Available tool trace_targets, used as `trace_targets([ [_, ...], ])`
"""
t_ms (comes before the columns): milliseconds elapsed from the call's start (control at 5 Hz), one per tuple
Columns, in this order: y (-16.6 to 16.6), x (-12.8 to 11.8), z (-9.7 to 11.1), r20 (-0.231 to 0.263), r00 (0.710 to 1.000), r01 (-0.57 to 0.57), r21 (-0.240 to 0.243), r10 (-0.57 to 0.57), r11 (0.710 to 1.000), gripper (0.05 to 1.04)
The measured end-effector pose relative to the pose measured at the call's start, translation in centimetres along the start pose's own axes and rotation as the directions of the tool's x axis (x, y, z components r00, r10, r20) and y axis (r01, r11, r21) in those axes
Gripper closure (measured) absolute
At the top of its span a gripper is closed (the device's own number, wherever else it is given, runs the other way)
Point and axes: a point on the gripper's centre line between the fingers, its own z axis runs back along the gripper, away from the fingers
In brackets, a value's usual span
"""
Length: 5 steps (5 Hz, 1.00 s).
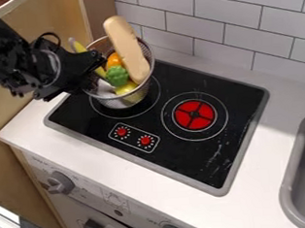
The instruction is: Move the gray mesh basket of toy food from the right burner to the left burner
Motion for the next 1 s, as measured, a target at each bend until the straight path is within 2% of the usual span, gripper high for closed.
trace_targets([
  [200, 0.1, -0.5, 0.0, 0.000, 1.000, -0.001, 0.005, 0.001, 1.000, 0.842],
  [400, 0.0, -0.7, 0.4, 0.000, 1.000, 0.006, 0.016, -0.006, 1.000, 0.585],
  [600, -0.4, -1.1, 0.9, -0.004, 1.000, -0.001, 0.030, 0.001, 1.000, 0.286],
  [800, -1.0, -1.4, 1.9, -0.028, 0.999, -0.038, 0.050, 0.040, 0.998, 0.085],
  [1000, -1.9, -1.2, 3.6, -0.070, 0.997, -0.023, 0.099, 0.030, 0.995, 0.083],
])
